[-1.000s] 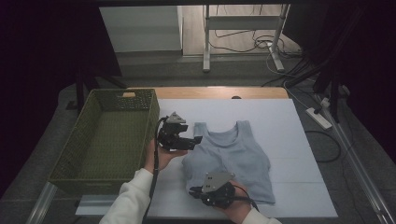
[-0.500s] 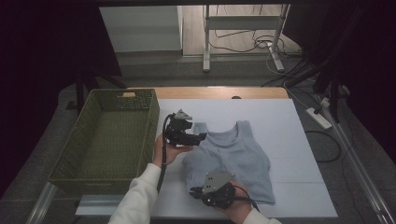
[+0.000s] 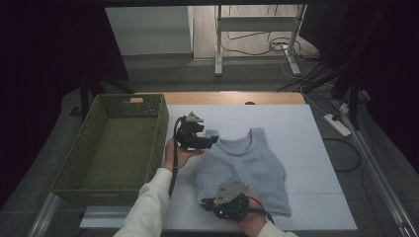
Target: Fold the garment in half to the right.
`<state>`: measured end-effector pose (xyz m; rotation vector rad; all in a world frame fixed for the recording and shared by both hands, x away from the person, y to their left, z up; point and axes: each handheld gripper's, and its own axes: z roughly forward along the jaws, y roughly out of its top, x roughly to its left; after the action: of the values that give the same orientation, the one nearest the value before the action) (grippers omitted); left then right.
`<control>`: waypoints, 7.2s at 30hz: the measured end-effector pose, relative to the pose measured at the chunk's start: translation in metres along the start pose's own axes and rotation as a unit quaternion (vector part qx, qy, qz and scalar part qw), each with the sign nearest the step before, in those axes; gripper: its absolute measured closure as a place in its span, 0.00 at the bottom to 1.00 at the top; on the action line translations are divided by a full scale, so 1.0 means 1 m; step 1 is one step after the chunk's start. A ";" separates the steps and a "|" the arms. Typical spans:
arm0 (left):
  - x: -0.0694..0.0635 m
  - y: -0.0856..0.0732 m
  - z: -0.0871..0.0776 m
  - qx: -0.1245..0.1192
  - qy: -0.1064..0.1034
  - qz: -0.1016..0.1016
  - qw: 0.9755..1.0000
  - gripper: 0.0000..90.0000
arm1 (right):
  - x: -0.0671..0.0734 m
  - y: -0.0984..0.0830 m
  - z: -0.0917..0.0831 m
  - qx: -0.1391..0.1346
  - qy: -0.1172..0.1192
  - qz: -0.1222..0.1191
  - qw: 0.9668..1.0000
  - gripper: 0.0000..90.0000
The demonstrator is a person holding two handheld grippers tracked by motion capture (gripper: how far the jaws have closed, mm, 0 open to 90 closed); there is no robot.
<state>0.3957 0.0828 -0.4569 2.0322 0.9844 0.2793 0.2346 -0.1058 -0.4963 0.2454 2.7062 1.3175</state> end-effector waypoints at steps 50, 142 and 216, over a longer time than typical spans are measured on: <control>0.039 -0.022 0.064 0.086 0.049 -0.018 0.995 0.36 | 0.010 -0.002 -0.010 0.004 0.005 0.000 1.000 0.93; 0.021 -0.013 0.021 0.005 -0.030 -0.049 0.998 0.91 | 0.002 0.003 -0.028 -0.037 -0.037 0.001 0.999 0.93; 0.026 0.015 -0.042 0.004 0.015 -0.064 0.998 0.91 | -0.001 0.019 -0.049 -0.119 -0.083 0.019 0.989 0.94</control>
<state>0.4004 0.1217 -0.4232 1.9669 1.1301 0.2386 0.2283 -0.1321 -0.4507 0.3662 2.3924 1.5403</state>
